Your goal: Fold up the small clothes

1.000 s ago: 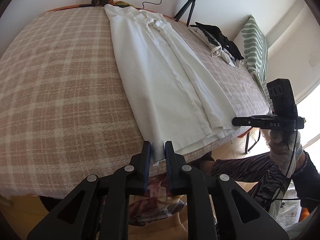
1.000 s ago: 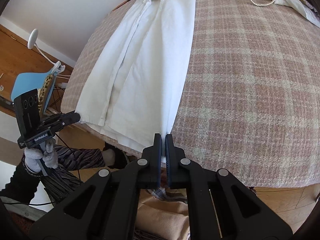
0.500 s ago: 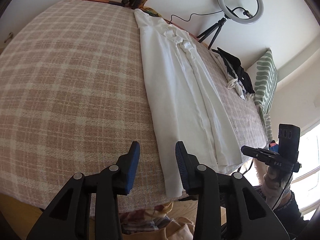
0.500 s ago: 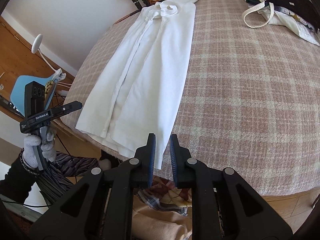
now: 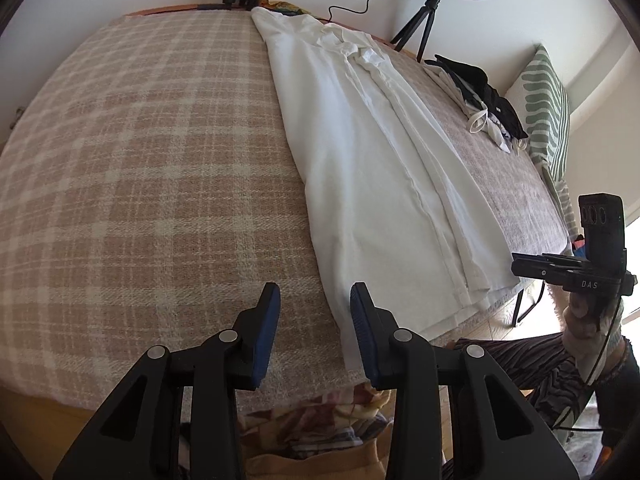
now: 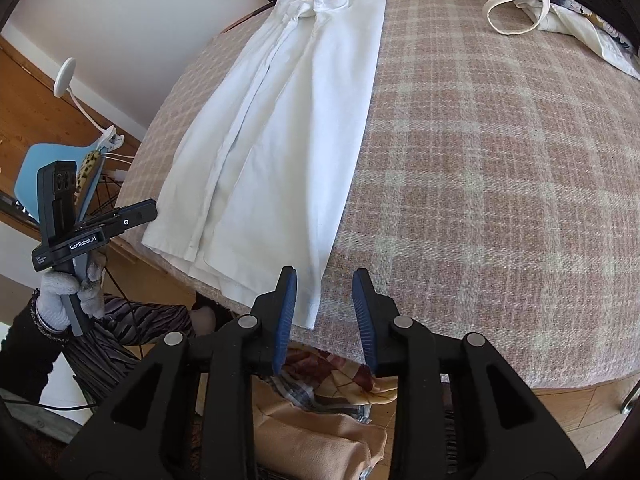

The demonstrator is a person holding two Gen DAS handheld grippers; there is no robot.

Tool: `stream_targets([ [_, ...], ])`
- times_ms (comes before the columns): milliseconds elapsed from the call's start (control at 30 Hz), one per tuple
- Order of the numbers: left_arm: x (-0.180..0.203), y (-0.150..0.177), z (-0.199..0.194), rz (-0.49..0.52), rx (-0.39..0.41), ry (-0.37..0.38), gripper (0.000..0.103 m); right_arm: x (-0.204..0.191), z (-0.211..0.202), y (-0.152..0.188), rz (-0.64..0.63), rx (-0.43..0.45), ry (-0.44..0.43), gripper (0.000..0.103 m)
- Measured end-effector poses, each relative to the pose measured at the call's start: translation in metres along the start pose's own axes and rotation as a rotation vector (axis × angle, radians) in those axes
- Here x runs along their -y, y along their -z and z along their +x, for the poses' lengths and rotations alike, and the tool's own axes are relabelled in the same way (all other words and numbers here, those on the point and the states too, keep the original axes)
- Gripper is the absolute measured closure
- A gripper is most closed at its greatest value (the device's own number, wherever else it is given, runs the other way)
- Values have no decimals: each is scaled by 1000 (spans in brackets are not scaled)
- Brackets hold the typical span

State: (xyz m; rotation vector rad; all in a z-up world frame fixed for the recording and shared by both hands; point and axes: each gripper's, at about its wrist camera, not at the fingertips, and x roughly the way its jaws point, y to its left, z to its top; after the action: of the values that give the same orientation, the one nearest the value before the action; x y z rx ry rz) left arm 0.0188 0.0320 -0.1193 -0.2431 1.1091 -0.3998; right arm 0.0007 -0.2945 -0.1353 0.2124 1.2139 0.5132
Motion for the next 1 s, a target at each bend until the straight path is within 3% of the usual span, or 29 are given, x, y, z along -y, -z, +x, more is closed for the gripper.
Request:
stream_targets([
  [267, 7, 11, 10, -52, -63, 166, 69, -9, 10, 7, -2, -47, -118, 69],
  [333, 8, 10, 11, -63, -61, 186, 73, -10, 14, 7, 6, -55, -145, 71],
  [400, 9, 9, 14, -58, -68, 193, 96, -12, 21, 7, 21, -76, -171, 83],
  [433, 8, 8, 15, -71, -70, 208, 96, -13, 23, 7, 24, -82, -170, 90],
  [500, 7, 9, 12, -84, -71, 224, 96, -16, 24, 6, 26, -75, -170, 93],
  [700, 13, -11, -5, -67, -5, 240, 96, -16, 9, -8, 74, 6, -212, 97],
  [1000, 10, -63, -17, -49, 97, 225, 99, -17, -12, -56, 73, 132, -175, 99],
])
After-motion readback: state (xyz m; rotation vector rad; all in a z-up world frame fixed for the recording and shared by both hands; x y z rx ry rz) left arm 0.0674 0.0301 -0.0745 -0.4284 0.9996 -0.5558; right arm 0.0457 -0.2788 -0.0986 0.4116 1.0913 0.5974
